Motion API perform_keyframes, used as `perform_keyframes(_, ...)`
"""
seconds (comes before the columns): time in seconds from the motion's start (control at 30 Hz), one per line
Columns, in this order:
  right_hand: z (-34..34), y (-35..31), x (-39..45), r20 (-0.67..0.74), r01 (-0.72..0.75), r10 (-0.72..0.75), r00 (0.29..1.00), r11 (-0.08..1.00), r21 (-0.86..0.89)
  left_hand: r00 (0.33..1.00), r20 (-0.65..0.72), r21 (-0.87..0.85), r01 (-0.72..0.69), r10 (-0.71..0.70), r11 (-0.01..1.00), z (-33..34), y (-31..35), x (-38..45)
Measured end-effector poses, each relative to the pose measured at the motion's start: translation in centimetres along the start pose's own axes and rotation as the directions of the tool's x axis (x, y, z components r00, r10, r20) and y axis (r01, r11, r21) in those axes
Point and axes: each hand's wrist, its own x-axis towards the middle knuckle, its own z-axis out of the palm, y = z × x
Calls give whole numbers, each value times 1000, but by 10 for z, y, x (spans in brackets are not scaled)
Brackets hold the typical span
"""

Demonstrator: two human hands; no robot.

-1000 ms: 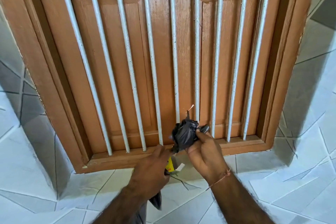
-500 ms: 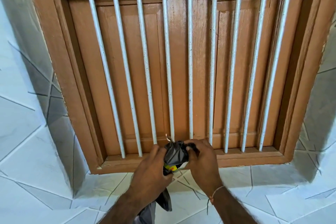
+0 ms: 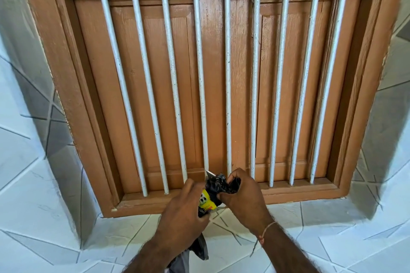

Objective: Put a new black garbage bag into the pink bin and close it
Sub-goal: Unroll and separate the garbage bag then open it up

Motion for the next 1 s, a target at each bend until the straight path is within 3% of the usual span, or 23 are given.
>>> perform_keyframes(0.13, 3, -2, 4, 8, -5, 7, 1000, 974, -227, 1000, 11, 76, -22, 21, 997, 4, 4, -2)
perform_keyframes(0.23, 7, -9, 4, 37, 27, -10, 999, 862, -507, 1000, 1, 80, -22, 22, 997, 6, 3, -2)
perform_keyframes(0.3, 9, -12, 3, 91, 78, -34, 995, 841, -536, 1000, -2, 62, -24, 24, 998, 7, 3, -2)
perform_keyframes(0.43, 1, -17, 3, 417, 215, -63, 907, 920, -328, 999, 19, 46, -37, 36, 998, 3, 1, -1)
perform_keyframes(0.5, -6, -14, 6, 531, 174, -47, 846, 966, -193, 999, 41, 37, -33, 32, 999, 2, -2, -1)
perform_keyframes(0.57, -7, -6, 12, 480, 104, -25, 877, 985, -140, 999, 46, 11, -27, 26, 1000, 1, -5, -1)
perform_keyframes(0.63, -5, -1, 14, 280, 59, -10, 960, 984, -169, 999, 36, -26, -20, 21, 999, -1, -5, -1)
perform_keyframes(0.7, 0, -1, 12, 125, 24, -4, 992, 988, -156, 1000, 21, -44, -22, 23, 999, -2, -3, -2)
perform_keyframes(0.77, 5, -2, 12, 138, 36, -18, 990, 991, -128, 999, 18, -32, -42, 42, 999, -3, -2, -2)
perform_keyframes(0.9, 2, 2, 13, 385, 40, -27, 923, 999, -27, 996, 49, -46, -73, 75, 996, -3, -6, 0)
perform_keyframes(1.0, -8, 8, 9, 177, -4, -25, 984, 987, 161, 998, 44, -101, -34, 39, 994, -6, -10, 4)
